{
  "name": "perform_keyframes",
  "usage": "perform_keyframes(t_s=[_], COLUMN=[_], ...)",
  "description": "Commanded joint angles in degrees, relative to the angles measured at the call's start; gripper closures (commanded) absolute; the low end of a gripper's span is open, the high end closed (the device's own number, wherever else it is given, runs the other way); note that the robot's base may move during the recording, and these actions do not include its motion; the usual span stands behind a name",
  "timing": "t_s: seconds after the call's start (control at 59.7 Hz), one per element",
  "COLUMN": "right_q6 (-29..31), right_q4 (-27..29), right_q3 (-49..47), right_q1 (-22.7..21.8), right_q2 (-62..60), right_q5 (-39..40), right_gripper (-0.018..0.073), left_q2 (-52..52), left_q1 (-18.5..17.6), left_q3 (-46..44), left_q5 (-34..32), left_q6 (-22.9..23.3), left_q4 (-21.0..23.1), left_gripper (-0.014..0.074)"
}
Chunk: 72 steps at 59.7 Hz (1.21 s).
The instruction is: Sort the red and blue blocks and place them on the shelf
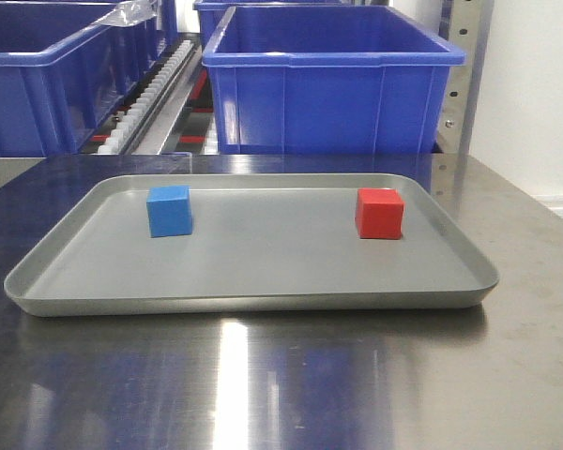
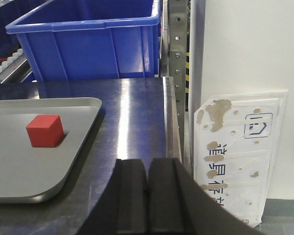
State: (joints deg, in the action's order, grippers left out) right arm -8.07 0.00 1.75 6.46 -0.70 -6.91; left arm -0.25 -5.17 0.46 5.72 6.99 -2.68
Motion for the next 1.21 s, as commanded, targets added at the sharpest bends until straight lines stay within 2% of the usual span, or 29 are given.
perform_keyframes(t_s=[0.0, 0.821, 1.189], right_q6=[0.18, 0.23, 0.23], right_q4=[-0.60, -2.03, -2.03], right_q3=[-1.13, -1.13, -1.17], right_q1=[-0.24, -0.24, -0.24], right_q2=[-0.98, -0.98, -0.98], right_q5=[5.14, 4.97, 8.72], right_gripper=[0.0490, 0.0490, 0.0490], left_q2=[-1.04, -1.04, -1.04], left_q1=[0.05, 0.05, 0.05], left_q3=[2.22, 2.22, 2.22], left_q5=[-4.71, -4.71, -4.71], left_q6=[-0.25, -0.25, -0.25], left_q4=[0.47, 0.47, 0.47], left_gripper=[0.0458, 0.0458, 0.0458])
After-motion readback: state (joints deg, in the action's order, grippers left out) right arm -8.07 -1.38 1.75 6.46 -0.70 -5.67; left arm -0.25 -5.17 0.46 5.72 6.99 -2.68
